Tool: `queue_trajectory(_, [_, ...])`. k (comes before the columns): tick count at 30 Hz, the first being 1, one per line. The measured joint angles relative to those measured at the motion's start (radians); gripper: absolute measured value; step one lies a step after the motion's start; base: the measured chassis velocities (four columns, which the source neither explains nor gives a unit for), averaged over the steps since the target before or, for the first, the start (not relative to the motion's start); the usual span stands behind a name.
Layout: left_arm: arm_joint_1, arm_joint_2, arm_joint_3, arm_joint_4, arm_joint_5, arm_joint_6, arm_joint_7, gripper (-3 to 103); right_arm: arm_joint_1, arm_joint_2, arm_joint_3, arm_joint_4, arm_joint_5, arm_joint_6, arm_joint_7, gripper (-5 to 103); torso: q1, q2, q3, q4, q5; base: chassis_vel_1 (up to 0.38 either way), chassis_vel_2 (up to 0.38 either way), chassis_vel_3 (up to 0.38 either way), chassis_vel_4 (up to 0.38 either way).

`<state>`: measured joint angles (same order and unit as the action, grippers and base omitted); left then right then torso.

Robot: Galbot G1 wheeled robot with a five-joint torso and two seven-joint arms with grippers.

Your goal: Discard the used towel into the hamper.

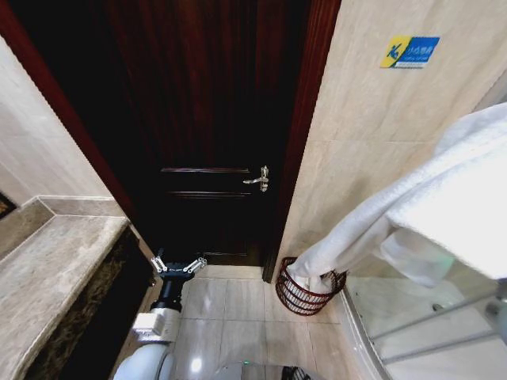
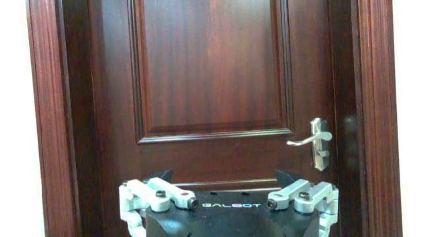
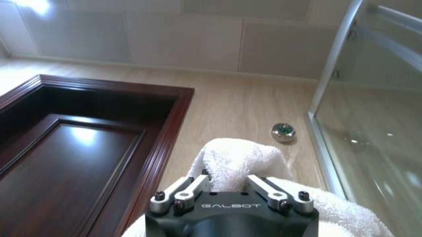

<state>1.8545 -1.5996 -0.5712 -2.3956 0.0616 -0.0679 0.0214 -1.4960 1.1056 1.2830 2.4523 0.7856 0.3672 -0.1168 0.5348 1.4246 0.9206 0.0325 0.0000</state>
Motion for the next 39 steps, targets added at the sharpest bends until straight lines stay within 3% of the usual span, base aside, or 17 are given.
queue_trajectory(22, [0.0, 0.0, 0.0, 0.0, 0.0, 0.0, 0.0, 100, -0.006, 0.021, -0.003, 0.001, -0.019, 0.008, 0.009, 14, 0.001, 0.0, 0.0, 0.0002, -0.0002, -0.083, 0.076, 0.081, -0.078])
queue_trajectory(30, [0.0, 0.0, 0.0, 0.0, 0.0, 0.0, 0.0, 100, -0.019, 0.061, -0.02, -0.063, -0.035, 0.063, -0.03, 14, -0.001, 0.0, 0.0, -0.0002, -0.0001, -0.016, 0.01, 0.006, 0.0])
queue_trajectory(39, [0.0, 0.0, 0.0, 0.0, 0.0, 0.0, 0.0, 100, 0.028, 0.057, -0.129, -0.199, -0.073, 0.116, -0.066, 14, 0.0, 0.0, 0.0, 0.0001, 0.0, 0.017, -0.023, -0.019, 0.016])
